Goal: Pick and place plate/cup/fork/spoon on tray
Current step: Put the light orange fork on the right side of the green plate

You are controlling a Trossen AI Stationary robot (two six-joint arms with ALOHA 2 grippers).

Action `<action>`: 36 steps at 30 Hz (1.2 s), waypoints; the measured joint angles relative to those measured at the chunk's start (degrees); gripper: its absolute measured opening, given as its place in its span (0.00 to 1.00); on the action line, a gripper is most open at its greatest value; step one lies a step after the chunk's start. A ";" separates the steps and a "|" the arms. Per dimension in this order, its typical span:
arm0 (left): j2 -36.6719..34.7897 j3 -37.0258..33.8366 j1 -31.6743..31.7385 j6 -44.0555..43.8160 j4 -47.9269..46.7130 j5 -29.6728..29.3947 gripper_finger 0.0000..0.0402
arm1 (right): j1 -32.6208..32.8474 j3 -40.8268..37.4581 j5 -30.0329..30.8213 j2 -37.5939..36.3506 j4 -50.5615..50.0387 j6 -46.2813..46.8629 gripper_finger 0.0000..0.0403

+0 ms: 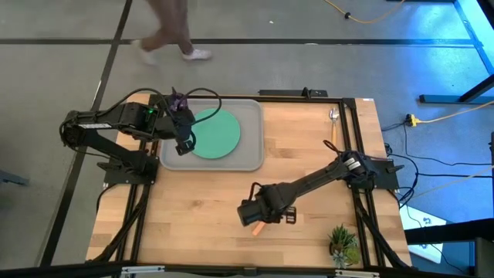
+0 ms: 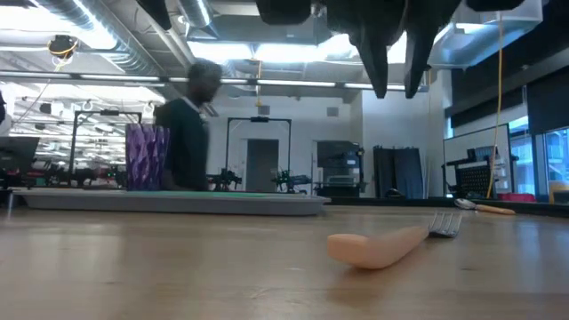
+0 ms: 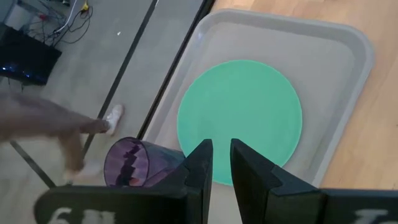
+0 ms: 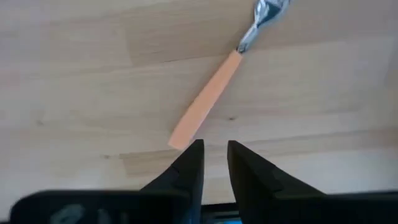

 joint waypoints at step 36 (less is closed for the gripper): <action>0.00 0.01 0.02 2.95 0.02 0.00 0.13 | -1.29 -14.79 7.77 0.06 12.00 21.37 0.20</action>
